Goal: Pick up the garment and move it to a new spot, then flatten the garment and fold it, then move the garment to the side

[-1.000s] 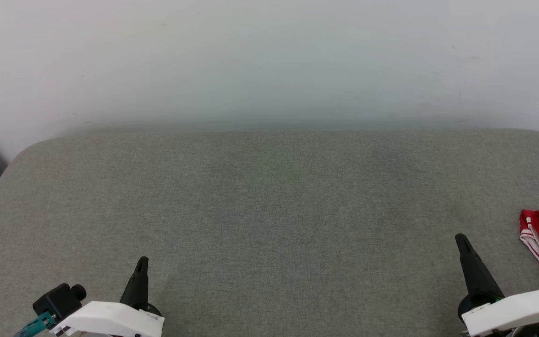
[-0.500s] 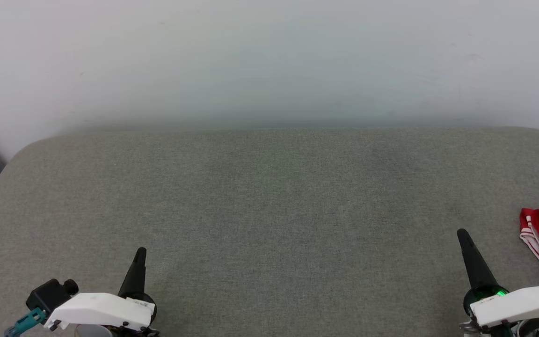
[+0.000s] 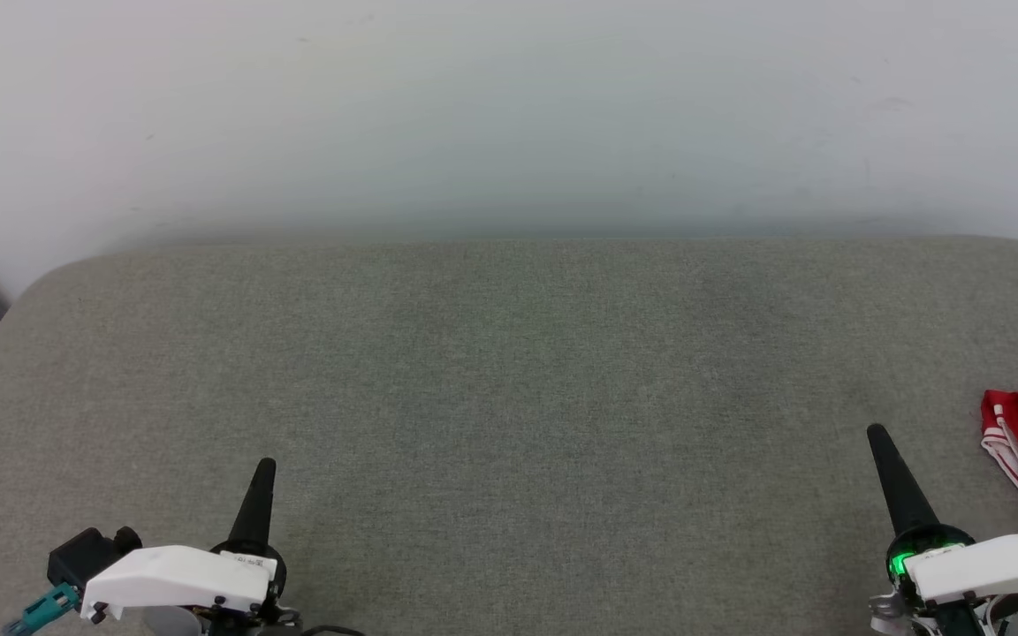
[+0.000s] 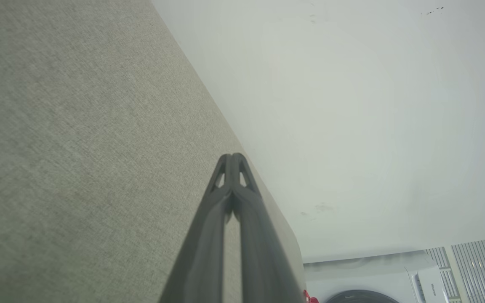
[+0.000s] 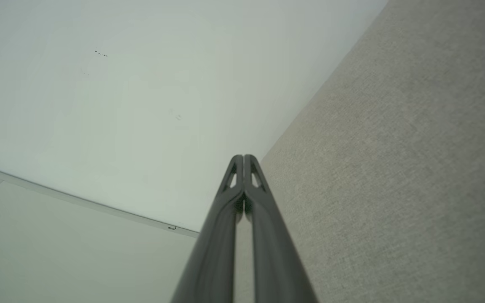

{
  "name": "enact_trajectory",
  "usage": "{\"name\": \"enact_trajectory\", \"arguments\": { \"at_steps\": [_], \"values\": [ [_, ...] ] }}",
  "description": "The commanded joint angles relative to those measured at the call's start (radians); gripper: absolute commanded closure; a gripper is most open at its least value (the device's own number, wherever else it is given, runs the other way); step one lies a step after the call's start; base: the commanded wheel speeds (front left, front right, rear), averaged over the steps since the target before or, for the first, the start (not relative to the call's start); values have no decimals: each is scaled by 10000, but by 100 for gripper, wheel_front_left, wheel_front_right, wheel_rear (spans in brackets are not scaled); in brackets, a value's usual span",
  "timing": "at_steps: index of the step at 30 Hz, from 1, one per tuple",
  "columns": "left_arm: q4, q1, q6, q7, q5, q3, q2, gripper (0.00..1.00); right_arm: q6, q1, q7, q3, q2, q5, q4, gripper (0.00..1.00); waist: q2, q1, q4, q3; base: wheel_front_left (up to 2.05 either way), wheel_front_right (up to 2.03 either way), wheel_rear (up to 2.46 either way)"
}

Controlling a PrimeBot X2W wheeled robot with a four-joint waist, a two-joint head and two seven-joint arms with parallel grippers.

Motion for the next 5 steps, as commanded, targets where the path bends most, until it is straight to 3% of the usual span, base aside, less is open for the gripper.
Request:
{"name": "enact_trajectory", "arguments": {
  "at_steps": [1, 5],
  "values": [
    [-38, -252, -86, 36, -158, 127, -16, 100, -1, -304, 47, -31, -57, 249, -17, 100, 0, -1, -2, 4, 0, 0, 0],
    [26, -312, -178, 139, -467, 237, -98, 100, -1, -352, 61, -52, -51, 648, 97, 100, 0, -1, -8, 20, 0, 0, 0]
  ]
}}
